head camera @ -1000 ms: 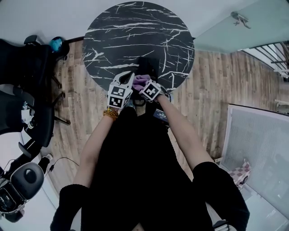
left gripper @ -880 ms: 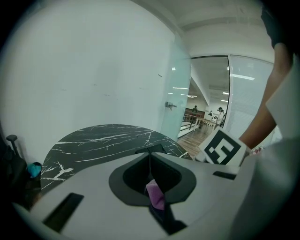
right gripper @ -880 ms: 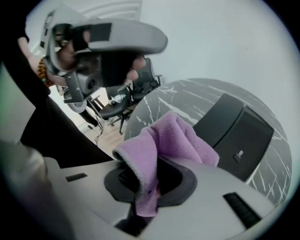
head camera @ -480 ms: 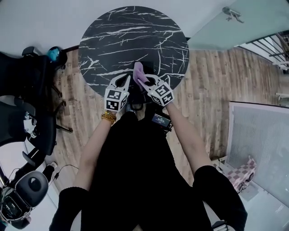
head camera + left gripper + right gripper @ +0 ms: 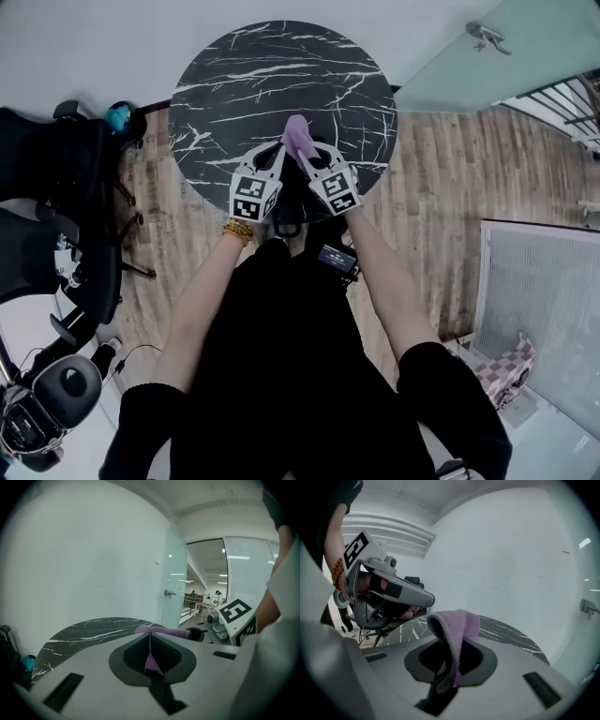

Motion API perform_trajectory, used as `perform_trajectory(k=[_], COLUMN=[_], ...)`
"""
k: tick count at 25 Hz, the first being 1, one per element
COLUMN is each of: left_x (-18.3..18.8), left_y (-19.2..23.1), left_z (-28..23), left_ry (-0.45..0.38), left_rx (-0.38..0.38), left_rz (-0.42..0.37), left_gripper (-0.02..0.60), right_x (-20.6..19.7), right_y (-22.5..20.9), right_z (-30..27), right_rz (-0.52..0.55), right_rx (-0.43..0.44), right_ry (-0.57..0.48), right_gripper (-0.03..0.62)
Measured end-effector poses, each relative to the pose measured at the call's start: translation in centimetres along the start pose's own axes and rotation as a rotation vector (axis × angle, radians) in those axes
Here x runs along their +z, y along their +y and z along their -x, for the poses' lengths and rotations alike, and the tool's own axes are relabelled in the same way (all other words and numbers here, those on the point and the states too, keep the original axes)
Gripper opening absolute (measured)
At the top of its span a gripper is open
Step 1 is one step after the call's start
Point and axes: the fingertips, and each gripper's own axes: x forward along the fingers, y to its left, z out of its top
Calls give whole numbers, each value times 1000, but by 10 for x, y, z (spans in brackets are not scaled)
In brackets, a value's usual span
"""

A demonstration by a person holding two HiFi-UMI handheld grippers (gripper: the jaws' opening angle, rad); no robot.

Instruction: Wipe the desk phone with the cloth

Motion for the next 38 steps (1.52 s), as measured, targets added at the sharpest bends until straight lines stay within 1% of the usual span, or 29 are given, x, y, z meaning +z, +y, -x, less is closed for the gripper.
perform_trajectory(k=[4, 8, 11, 15, 17, 21, 24, 28, 38], left_x=[4, -8, -18, -25, -29, -35, -36, -39, -46], left_y=[1, -1, -3, 0, 2, 1, 6, 11, 10], left_z=[-4, -4, -5, -4, -3, -4, -4, -6, -12], left_ry=[-6, 15, 35, 49, 57, 67, 67, 72, 92], left_rx=[14, 11, 9, 8, 12, 15, 23, 31, 22], left_rz=[25, 32, 44, 56, 60, 77, 85, 92, 102], left_gripper=[18, 18, 18, 18, 18, 18, 18, 18, 18], right_x=[-8, -15, -27, -39, -43, -48, -50, -53, -55], right_y=[-7, -15, -10, -9, -4, -5, -6, -9, -8], right_z=[-8, -16, -19, -28, -32, -30, -33, -37, -34], right_rz=[-14, -30, -26, -34, -33, -52, -68, -64, -146], right_rx=[9, 12, 42, 56, 77, 92, 81, 68, 71], right_ry=[45, 86, 138, 201, 221, 220, 210, 198, 233], right_gripper=[57, 57, 57, 57, 57, 57, 57, 57, 57])
